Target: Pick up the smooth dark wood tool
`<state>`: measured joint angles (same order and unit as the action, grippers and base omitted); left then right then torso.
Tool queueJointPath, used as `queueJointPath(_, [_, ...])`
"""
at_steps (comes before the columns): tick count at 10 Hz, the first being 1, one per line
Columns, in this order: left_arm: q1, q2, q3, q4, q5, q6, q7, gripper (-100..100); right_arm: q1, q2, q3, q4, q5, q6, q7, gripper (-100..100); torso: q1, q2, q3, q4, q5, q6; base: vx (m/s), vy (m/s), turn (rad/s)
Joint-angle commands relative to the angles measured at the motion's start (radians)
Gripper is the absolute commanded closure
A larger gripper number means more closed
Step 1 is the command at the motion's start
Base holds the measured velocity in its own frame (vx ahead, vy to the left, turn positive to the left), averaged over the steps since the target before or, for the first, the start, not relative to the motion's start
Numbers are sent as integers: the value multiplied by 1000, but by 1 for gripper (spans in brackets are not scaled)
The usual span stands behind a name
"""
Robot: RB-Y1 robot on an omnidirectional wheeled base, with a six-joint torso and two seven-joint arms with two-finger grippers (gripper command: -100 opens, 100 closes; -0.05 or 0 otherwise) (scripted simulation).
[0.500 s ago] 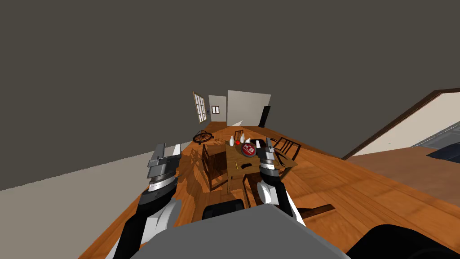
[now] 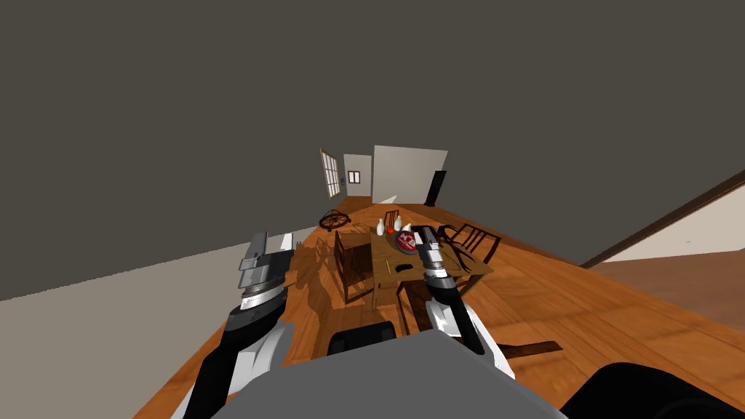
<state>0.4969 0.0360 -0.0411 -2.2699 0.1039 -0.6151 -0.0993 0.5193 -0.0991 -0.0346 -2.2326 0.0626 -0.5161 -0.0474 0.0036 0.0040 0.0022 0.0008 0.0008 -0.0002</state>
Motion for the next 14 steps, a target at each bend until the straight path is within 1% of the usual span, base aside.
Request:
queueJointPath(1, [0, 0, 0, 0, 0, 0, 0, 0, 12, -40, -30, 34, 50, 1, 13, -100, 0, 0, 0, 0, 0, 0, -65, 72, 166])
queueJointPath(2, [0, 0, 0, 0, 0, 0, 0, 0, 12, -40, -30, 34, 57, 1, 13, -100, 1, 0, 0, 0, 0, 0, -39, 47, 58])
queueJointPath(4, [0, 0, 0, 0, 0, 0, 0, 0, 36, -85, -75, 83, 128, -2, 32, -100, -1, -1, -1, 0, 0, 0, -38, 55, 173])
queueJointPath(5, [0, 0, 0, 0, 0, 0, 0, 0, 36, -85, -75, 83, 144, -2, 32, -100, 0, -1, -1, 0, 0, 0, -35, 47, 90])
queueJointPath(6, [0, 0, 0, 0, 0, 0, 0, 0, 49, -105, -99, 112, 180, -4, 43, -100, -1, -1, -1, 0, 0, 0, -37, 51, 180])
queueJointPath(7, [0, 0, 0, 0, 0, 0, 0, 0, 49, -105, -99, 112, 193, -4, 43, -100, -1, -1, -1, 0, 0, 0, -22, 40, 78])
queueJointPath(8, [0, 0, 0, 0, 0, 0, 0, 0, 63, -125, -125, 142, 233, -6, 55, -100, -1, -2, -1, 0, 0, 0, -21, 67, 151])
queueJointPath(9, [0, 0, 0, 0, 0, 0, 0, 0, 63, -125, -125, 142, 245, -6, 55, -100, 0, -2, -1, 0, 0, 0, -16, 47, 94])
queueJointPath(10, [0, 0, 0, 0, 0, 0, 0, 0, 77, -143, -151, 174, 283, -9, 67, -100, -1, -2, -1, 0, 0, 0, -16, 49, 217])
queueJointPath(11, [0, 0, 0, 0, 0, 0, 0, 0, 77, -143, -151, 174, 300, -9, 67, -100, -1, -2, -1, 0, 0, 0, -14, 39, 100])
queueJointPath(12, [0, 0, 0, 0, 0, 0, 0, 0, 93, -160, -177, 203, 339, -13, 81, -100, -2, -2, -1, 0, 0, 0, -8, 51, 218])
queueJointPath(13, [0, 0, 0, 0, 0, 0, 0, 0, 93, -160, -177, 208, 358, -13, 81, -100, -1, -3, -2, -1, 0, 0, -9, 38, 92])
queueJointPath(14, [0, 0, 0, 0, 0, 0, 0, 0, 108, -176, -203, 243, 393, -17, 95, -100, -2, -3, -1, 0, 0, 1, -12, 49, 168])
